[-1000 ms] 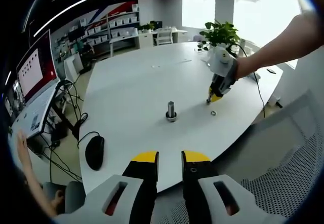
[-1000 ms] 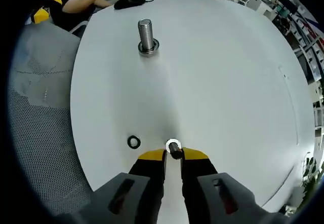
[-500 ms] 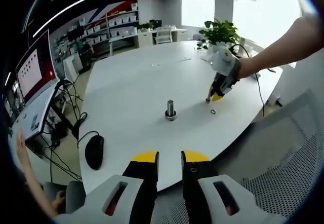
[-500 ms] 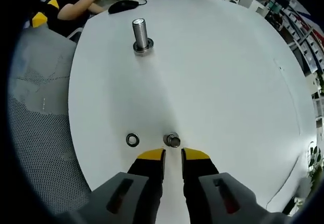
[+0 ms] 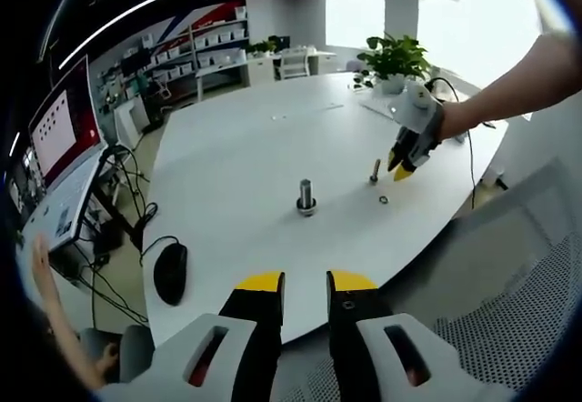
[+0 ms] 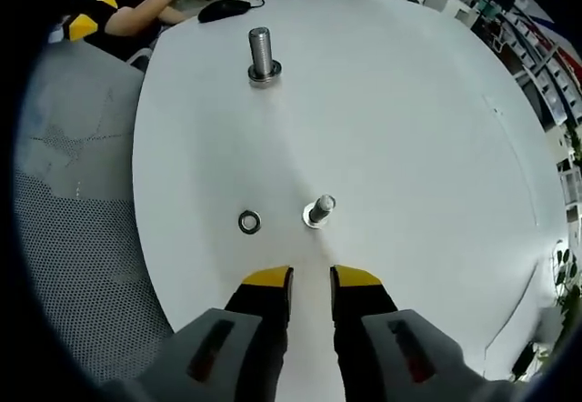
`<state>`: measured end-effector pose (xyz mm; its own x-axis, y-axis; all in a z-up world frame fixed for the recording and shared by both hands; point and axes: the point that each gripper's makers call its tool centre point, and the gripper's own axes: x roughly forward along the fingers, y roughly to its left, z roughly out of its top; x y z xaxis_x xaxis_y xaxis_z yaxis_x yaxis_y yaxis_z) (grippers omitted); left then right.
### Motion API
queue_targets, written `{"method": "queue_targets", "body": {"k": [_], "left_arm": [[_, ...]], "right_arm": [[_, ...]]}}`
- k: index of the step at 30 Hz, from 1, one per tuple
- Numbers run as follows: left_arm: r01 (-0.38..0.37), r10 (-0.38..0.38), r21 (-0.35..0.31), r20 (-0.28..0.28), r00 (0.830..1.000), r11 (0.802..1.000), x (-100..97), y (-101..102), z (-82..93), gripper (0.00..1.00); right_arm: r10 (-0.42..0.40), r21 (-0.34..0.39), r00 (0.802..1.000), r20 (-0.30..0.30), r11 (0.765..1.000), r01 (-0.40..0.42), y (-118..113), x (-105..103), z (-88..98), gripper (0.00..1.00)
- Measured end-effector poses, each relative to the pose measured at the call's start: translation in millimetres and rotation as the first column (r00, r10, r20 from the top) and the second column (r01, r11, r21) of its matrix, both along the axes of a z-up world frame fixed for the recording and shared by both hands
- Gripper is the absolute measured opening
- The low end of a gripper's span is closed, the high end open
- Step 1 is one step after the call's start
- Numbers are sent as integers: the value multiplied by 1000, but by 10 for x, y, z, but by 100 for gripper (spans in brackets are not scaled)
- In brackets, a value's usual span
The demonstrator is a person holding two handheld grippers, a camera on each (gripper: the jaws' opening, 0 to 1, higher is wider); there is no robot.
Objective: Place the washer onto the threaded stud by aligning its center hole with the stud, sliding it down to the base, and recovering from edge contact or off-axis alignment until the washer reaches the visible bottom stop.
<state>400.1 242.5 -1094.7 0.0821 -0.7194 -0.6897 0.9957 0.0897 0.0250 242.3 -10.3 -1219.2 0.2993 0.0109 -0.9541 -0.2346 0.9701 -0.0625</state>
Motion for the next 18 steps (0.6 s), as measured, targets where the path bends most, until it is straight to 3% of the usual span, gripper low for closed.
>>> {"method": "queue_targets", "body": {"k": [5,11,18], "left_arm": [[1,-1,0,1,1000,1000,-11,-3,15,16],[-1,1,-7,5,1000,1000,-18,-12,36,16],[-2,2,-3,15,1000,1000,-21,-1,43,16]], "right_arm": [[-5,17,1000,1,1000,5,52,5,-42,23],[15,42,1000,-14,999,-15,315,-32,-81,24],[47,61,999,-19,997,-46,414,106,-104,24]]}}
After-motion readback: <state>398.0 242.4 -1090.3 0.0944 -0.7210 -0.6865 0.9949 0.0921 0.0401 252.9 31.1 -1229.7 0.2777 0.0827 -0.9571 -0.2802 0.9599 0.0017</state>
